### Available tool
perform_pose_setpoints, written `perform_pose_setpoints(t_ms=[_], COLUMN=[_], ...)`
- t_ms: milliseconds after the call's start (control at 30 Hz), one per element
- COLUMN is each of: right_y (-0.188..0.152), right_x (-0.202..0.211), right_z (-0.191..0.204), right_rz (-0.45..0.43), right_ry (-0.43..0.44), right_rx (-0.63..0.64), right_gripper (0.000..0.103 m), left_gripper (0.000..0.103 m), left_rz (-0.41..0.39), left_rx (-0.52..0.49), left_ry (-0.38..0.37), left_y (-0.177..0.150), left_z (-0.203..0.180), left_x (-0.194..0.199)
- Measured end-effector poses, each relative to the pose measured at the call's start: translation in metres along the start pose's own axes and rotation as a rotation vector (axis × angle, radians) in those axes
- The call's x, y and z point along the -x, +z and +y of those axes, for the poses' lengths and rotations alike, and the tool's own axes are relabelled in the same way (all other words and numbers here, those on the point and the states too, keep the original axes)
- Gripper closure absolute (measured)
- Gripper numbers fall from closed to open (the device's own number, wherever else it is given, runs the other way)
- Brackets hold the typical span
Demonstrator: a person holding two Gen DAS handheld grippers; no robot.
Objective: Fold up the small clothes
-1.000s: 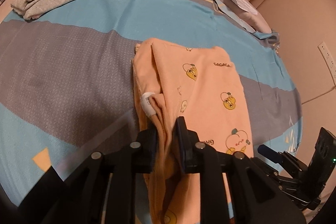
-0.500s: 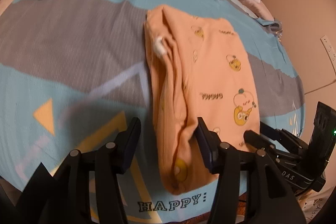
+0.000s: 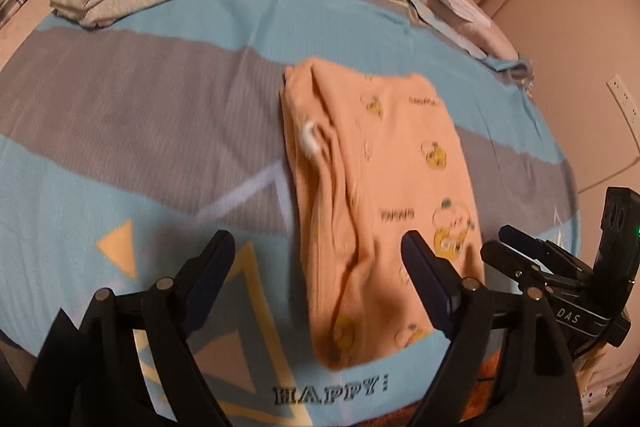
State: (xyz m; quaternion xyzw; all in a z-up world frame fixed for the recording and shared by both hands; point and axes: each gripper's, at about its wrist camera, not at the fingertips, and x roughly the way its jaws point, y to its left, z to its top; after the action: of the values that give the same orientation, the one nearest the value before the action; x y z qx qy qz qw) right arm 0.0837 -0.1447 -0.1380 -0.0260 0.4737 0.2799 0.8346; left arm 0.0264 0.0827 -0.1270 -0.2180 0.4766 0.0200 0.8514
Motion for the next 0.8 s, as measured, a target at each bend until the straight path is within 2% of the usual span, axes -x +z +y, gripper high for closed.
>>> perform_pose_setpoints(t_ms=[167,333,400,567,600,633,667,800], right_y=[0.011,0.019,0.021,0.022,0.022,0.022,0.022,0.023], right_x=[-0.011,-0.03,-0.037,-0.045,-0.046,-0.047,-0.048,-0.051], right_z=[-0.001,-0.001,-0.003,-0.005,-0.004,-0.004,-0.003,-0.002], right_rz=[-0.001,0.033,0.054,0.067,0.064,0.065,0.066,0.067], right_ry=[0.035,0.064,0.085,0.123,0.131,0.138,0.149,0.167], right_rx=[-0.01,-0.022,-0.041,-0.059,-0.057,-0.056,-0.055,-0.055], right_gripper=[0.031,0.031,0.031,0.031,0.031,0.034,0.041,0.056], left_gripper=[0.017,0.019,0.021,0.038,0.046,0.052,0.054,0.068], left_rz=[0.017,0.075,0.075,0.071,0.075,0.079,0.084,0.07], left_rx=[0.001,0.044,0.049,0.046,0.052,0.058,0.068,0.069], left_ry=[-0.022,-0.072,-0.074,-0.071,-0.083,-0.096,-0.104,-0.086], left_y=[0.009,0.012,0.013,0.017,0.018,0.019,0.019,0.017], left_z=[-0.003,-0.001,-0.001,-0.005,-0.006,-0.006,-0.005,-0.008], left_x=[-0.017,-0.043,-0.048,-0.053,-0.053,-0.054,-0.055,-0.051])
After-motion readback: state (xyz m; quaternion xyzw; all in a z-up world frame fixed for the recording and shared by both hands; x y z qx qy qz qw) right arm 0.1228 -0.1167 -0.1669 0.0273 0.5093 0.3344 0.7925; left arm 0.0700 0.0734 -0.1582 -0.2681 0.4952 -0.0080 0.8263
